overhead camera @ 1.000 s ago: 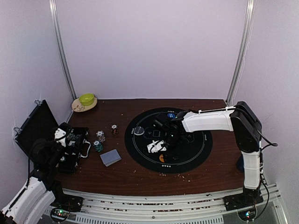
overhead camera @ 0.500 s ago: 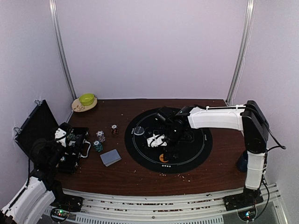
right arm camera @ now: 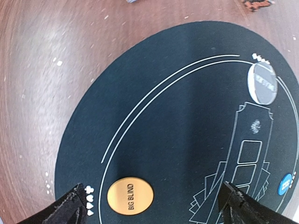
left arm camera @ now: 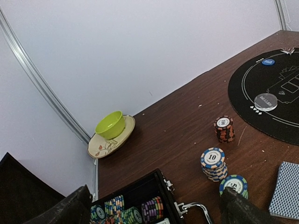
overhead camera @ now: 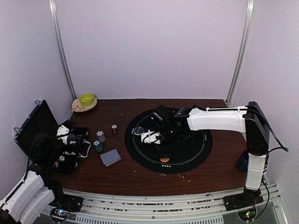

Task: Distribute texas hold em gaming equipment
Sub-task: Place the big blind button in the big blind area, then pick up the pile of poker chips from the pile of poker chips.

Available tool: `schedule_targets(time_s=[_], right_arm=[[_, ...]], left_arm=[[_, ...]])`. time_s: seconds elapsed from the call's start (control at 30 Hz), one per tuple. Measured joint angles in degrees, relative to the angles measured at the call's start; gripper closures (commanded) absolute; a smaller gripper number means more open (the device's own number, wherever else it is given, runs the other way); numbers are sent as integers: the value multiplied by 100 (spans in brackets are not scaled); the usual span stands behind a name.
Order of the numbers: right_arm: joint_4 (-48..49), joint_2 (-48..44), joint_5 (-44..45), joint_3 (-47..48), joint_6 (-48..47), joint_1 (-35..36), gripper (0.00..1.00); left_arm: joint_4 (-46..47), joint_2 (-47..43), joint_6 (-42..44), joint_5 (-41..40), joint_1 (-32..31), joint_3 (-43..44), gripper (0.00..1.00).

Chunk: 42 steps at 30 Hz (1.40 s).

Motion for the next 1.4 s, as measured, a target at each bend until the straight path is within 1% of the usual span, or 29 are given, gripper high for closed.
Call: schedule_targets(time_s=[0.3, 0.5, 0.63, 0.73, 0.93, 1.03, 1.1, 1.23, 1.4], right_arm=[[356, -17, 450, 46, 341, 15, 0], [455, -236, 872, -11, 358, -111, 0], [529, -501, 1211, -11, 376, -525, 0], [544, -778, 1438, -11, 374, -1016, 0], [544, -1368, 1648, -81, 358, -1773, 0], [702, -1792, 1611, -457, 382, -1982, 0], [846, -2085, 1580, -883, 374, -2063, 0], [935, -2236, 1488, -1405, 326, -2090, 0], [1023, -2155, 1451, -1464, 363, -2072, 0]], left_arm=[[-1113, 774, 551, 514, 0, 1325, 2], [-1725, 1967, 710, 654, 0, 2365, 2], [-2020, 2588, 852, 793, 0, 2907, 2], [-2245, 3012, 975, 984, 0, 3364, 2], [-2962, 4002, 1034, 1386, 0, 4553, 2], [-3362, 4516, 1003, 1510, -20, 5115, 2], [-3606, 4835, 962, 1519, -52, 5449, 2], [-3856, 5283, 844, 1375, -140, 5753, 2], [-4052, 5768, 688, 1154, -345, 5788, 2]])
